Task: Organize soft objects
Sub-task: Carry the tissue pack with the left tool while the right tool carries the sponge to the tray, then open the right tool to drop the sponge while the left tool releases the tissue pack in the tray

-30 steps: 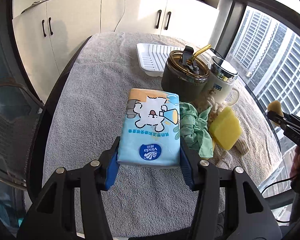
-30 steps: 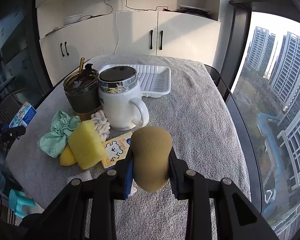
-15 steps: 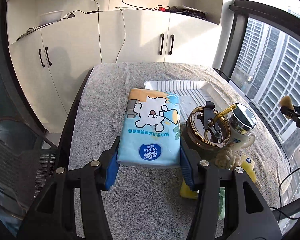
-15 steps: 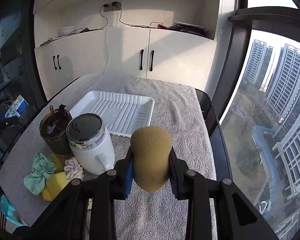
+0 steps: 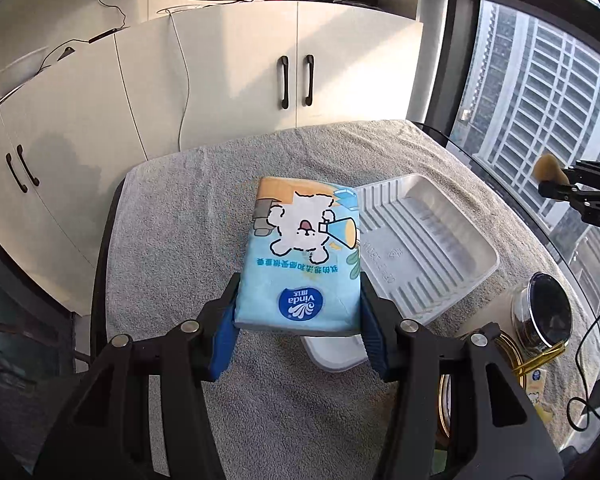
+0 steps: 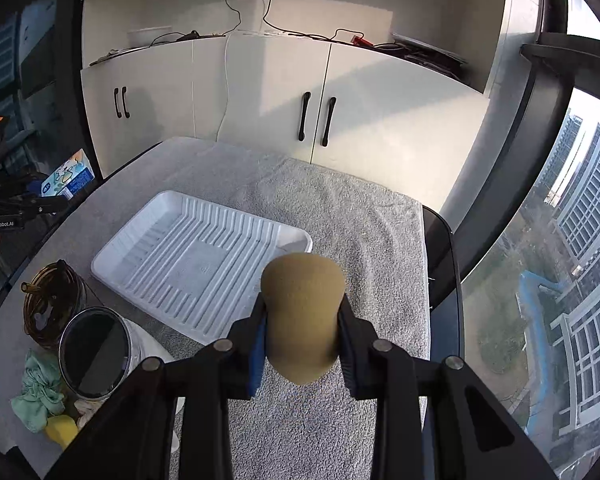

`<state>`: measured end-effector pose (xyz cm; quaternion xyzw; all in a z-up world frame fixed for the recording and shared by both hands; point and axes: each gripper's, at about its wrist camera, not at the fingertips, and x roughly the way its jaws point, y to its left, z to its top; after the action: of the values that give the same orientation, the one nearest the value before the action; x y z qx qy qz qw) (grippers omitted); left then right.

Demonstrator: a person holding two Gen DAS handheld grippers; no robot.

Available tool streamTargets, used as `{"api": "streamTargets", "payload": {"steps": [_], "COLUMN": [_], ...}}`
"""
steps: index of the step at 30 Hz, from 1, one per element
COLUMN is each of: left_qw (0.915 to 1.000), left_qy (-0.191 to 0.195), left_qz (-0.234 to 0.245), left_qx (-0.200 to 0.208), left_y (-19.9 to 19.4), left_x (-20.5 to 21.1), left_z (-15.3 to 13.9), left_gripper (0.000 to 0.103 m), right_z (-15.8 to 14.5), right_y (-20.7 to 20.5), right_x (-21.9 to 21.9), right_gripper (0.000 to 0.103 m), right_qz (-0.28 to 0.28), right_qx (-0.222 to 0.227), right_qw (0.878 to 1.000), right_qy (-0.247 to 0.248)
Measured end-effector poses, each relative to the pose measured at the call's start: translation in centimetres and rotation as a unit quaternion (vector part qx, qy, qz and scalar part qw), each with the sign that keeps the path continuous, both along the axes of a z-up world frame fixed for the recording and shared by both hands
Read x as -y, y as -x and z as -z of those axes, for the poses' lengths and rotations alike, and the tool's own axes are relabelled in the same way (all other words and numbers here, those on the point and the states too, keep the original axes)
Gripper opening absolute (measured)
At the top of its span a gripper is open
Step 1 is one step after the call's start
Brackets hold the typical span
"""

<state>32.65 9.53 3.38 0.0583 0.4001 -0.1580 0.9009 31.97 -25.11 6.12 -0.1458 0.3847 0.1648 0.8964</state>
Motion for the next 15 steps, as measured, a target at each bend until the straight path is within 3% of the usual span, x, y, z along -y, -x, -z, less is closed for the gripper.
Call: {"api": "streamTargets", "payload": {"steps": [8,15], "left_qw": [0.9979,0.9946], "left_qy": [-0.016,-0.015], "left_qz": [0.040,0.068], "left_qx": [-0.050,-0.077], "left_y": [-5.0,-6.1], "left_x": [2.5,3.6], "left_z": [4.8,7.7], "left_gripper": [0.050,0.050], "right_z": [5.7,9.1], "right_y": [-6.5,-10.0], "right_x": [-3.6,-5.4], "right_gripper": [0.033,0.033], "right_qz": [-0.068,-0.111], "right_qx": [-0.075,-0.107], "right_qw": [0.995,0.987], "right_qy": [0.013,0.038]}}
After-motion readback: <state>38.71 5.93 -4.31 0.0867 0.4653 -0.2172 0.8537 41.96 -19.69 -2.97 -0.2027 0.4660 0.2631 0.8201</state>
